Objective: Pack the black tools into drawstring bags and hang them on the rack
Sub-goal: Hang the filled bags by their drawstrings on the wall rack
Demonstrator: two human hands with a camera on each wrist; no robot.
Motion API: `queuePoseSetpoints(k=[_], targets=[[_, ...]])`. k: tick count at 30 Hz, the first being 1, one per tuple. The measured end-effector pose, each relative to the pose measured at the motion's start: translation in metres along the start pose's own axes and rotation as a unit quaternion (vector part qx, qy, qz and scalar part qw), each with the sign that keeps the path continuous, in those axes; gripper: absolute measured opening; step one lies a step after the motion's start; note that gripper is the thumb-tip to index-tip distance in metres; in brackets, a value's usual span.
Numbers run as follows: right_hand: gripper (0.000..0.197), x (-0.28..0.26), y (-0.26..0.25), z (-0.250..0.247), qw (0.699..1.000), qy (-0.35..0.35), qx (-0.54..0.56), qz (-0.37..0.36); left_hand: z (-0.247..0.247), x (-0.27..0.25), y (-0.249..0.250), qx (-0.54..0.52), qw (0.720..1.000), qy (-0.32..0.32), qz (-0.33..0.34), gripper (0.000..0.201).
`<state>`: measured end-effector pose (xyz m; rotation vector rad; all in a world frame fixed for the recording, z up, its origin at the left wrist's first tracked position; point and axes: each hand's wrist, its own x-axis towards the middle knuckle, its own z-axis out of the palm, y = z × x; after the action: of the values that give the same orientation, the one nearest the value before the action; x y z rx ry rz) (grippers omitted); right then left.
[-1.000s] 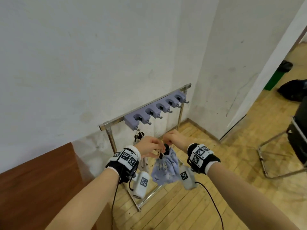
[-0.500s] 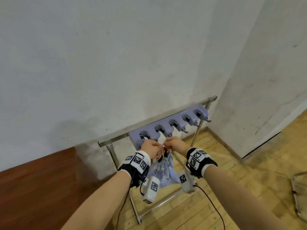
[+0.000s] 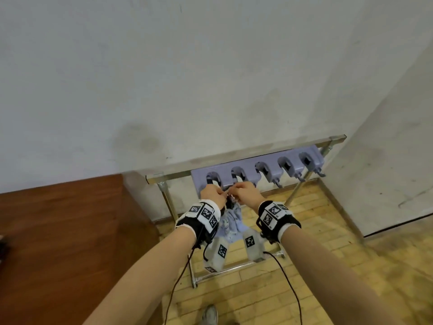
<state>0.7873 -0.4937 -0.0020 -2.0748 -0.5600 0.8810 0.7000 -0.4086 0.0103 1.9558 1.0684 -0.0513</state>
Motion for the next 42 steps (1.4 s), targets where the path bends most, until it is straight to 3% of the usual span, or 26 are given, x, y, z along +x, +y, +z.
queuePoseSetpoints(k=[4, 7, 11, 15, 16, 18, 22, 23, 26, 28, 33, 38, 42], targets=[[0.035, 0.003, 0.013, 0.006, 0.999, -0.01, 0.012, 0.049, 0.008, 0.002, -0.003, 0.027, 0.998, -0.054, -0.017, 0.015], [0.028, 0.001, 0.017, 0.01, 0.999, -0.015, 0.02, 0.024, 0.005, -0.001, 0.0, 0.002, 0.995, -0.094, -0.023, 0.017], [0.023, -0.002, 0.015, 0.01, 0.997, -0.01, -0.076, 0.004, -0.004, -0.006, 0.002, -0.138, 0.977, -0.145, -0.079, 0.034], [0.029, -0.009, 0.019, 0.006, 0.995, -0.022, -0.096, 0.011, -0.021, -0.01, 0.004, -0.183, 0.961, -0.185, -0.096, 0.013], [0.03, -0.012, 0.019, 0.004, 0.996, -0.019, -0.091, 0.008, -0.025, -0.011, 0.005, -0.207, 0.955, -0.19, -0.1, 0.017], [0.03, -0.015, 0.02, 0.001, 0.998, 0.001, -0.07, 0.002, -0.031, -0.01, 0.005, -0.24, 0.95, -0.181, -0.087, 0.027], [0.022, -0.021, 0.01, -0.006, 0.998, 0.056, -0.038, -0.017, -0.053, -0.017, 0.001, -0.319, 0.93, -0.163, -0.085, 0.018], [0.018, -0.023, 0.003, -0.007, 0.997, 0.074, -0.029, -0.026, -0.06, -0.02, -0.001, -0.327, 0.928, -0.162, -0.077, 0.024], [0.009, -0.035, -0.032, -0.007, 0.989, 0.125, 0.018, -0.075, -0.092, -0.029, -0.009, -0.358, 0.924, -0.126, -0.043, 0.036], [0.015, -0.044, -0.064, 0.003, 0.984, 0.122, 0.064, -0.114, -0.116, -0.034, -0.023, -0.398, 0.911, -0.102, -0.043, 0.033], [0.01, -0.061, -0.139, 0.089, 0.979, 0.035, 0.087, -0.18, -0.18, -0.06, -0.09, -0.437, 0.895, -0.08, -0.048, 0.022], [0.014, -0.067, -0.168, 0.216, 0.988, -0.081, 0.0, -0.133, -0.251, -0.091, -0.195, -0.413, 0.907, -0.033, -0.07, 0.02], [0.02, -0.078, -0.181, 0.308, 0.992, -0.08, -0.005, -0.094, -0.305, -0.113, -0.28, -0.381, 0.918, -0.038, -0.102, 0.024]])
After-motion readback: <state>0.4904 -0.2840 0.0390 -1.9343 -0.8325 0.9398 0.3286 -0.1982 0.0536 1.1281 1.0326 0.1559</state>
